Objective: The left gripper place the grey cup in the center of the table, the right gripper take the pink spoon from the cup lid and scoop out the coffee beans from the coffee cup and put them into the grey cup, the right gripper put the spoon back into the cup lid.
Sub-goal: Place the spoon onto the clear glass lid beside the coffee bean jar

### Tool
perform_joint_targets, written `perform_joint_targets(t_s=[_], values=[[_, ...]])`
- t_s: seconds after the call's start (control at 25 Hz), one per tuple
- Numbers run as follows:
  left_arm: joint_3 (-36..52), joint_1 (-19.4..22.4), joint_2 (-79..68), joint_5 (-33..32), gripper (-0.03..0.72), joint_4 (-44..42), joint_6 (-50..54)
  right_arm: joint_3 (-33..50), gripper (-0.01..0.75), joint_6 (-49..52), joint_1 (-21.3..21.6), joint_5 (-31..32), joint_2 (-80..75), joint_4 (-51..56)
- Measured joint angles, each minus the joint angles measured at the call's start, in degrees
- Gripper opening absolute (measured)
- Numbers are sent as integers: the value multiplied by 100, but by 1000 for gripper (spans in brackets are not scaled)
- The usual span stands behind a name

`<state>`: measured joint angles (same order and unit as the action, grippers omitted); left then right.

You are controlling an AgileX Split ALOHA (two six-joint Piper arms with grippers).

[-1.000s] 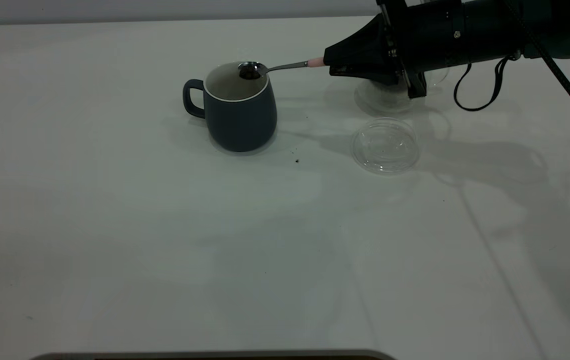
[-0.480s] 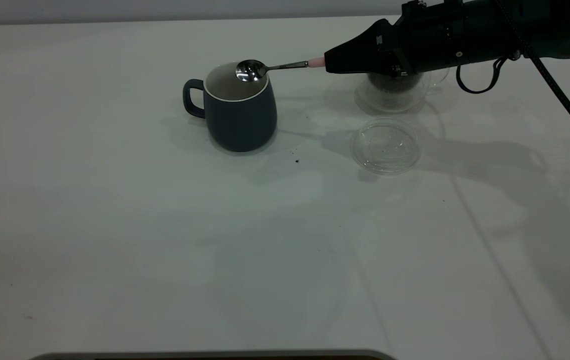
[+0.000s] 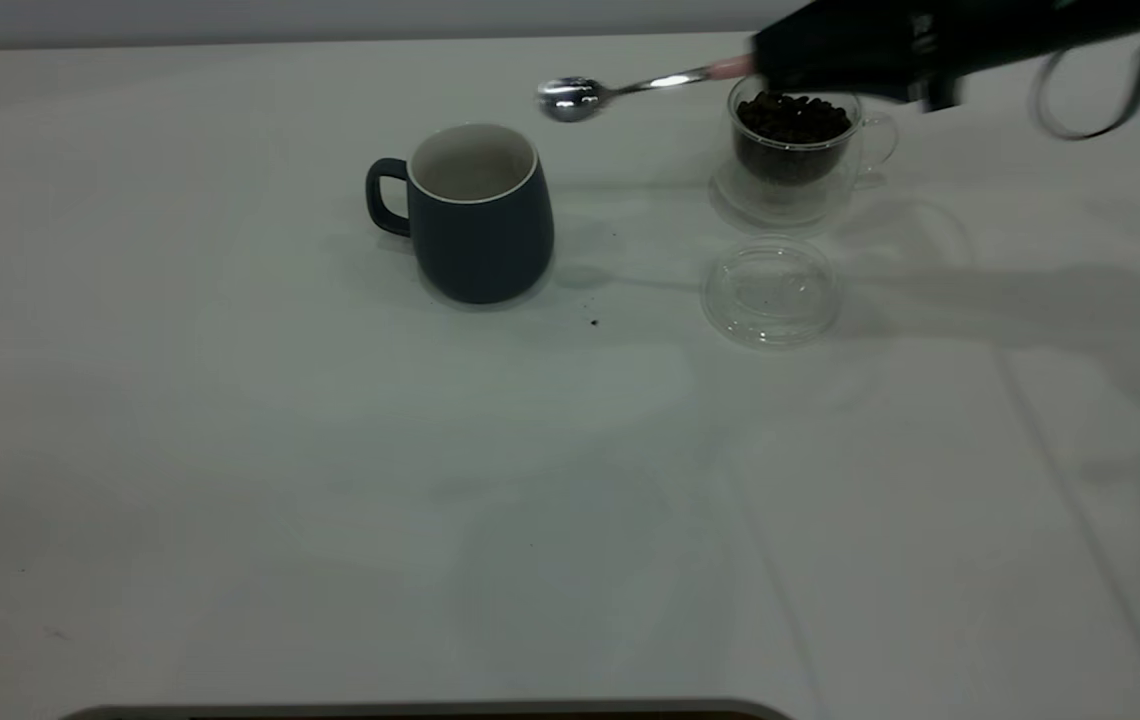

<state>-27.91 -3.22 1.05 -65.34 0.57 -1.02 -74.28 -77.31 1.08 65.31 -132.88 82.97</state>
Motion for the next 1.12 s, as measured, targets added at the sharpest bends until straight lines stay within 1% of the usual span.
perform_joint_targets(t_s=[0.12, 0.28, 0.44, 0.56, 0.64, 1.0, 1.12], values=[[0, 0, 0, 0, 565, 0, 0, 194, 105, 716, 346, 13, 373, -564], [0, 0, 0, 0, 565, 0, 0, 704, 105, 1288, 800, 36, 746, -638], [0, 0, 0, 0, 565, 0, 0, 1345, 105, 1396, 1211, -183, 779, -536], [0, 0, 0, 0, 565, 0, 0, 1674, 105, 1230, 1417, -269, 640, -330], [0, 0, 0, 0, 565, 0, 0, 1737, 104, 1056, 1495, -294, 431, -155], [0, 0, 0, 0, 565, 0, 0, 1538, 104, 315, 1510, -369, -724, 786], [0, 0, 0, 0, 565, 0, 0, 1522, 104, 119, 1510, -610, -917, 954]])
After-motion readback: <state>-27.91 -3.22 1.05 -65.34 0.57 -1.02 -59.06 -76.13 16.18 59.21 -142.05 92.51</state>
